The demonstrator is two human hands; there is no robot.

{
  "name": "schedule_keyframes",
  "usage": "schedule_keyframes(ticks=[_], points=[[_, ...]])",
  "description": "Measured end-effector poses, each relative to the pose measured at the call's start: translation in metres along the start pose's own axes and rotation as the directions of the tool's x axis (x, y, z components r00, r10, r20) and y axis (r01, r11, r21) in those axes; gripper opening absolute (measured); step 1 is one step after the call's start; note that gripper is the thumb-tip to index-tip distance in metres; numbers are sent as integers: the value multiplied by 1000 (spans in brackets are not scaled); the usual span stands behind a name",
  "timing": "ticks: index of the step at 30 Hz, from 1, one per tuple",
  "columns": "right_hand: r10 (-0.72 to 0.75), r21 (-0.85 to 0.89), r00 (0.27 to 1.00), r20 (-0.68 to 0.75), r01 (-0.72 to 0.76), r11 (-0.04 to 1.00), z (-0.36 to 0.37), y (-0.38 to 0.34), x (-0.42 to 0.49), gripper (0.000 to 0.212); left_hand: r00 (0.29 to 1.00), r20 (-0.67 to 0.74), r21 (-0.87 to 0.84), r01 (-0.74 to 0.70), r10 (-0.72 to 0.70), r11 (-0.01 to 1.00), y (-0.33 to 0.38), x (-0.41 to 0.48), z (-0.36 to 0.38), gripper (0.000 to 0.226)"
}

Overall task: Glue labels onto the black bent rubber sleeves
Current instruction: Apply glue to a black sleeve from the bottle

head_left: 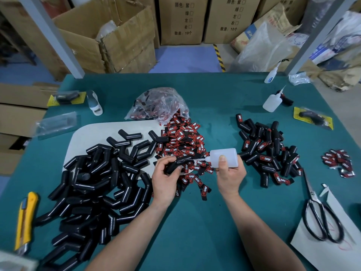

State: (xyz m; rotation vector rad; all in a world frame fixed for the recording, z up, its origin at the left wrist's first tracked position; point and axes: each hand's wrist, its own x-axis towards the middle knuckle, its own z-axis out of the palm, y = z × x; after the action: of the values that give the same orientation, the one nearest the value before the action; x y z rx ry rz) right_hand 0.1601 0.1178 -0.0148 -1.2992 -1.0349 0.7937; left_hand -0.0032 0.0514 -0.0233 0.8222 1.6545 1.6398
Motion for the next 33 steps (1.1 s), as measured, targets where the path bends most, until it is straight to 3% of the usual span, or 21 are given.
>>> schedule_keyframes(ticks=[8,33], points=[[19,1,1000,12,-19,1000,0,1,0,23,998,-23,-24,59,-59,998,0,0,-1,50],[-19,14,1000,-15,19,1000,-1,-3,4,24,997,-17,22,69,-69,997,-5,0,-3,37]])
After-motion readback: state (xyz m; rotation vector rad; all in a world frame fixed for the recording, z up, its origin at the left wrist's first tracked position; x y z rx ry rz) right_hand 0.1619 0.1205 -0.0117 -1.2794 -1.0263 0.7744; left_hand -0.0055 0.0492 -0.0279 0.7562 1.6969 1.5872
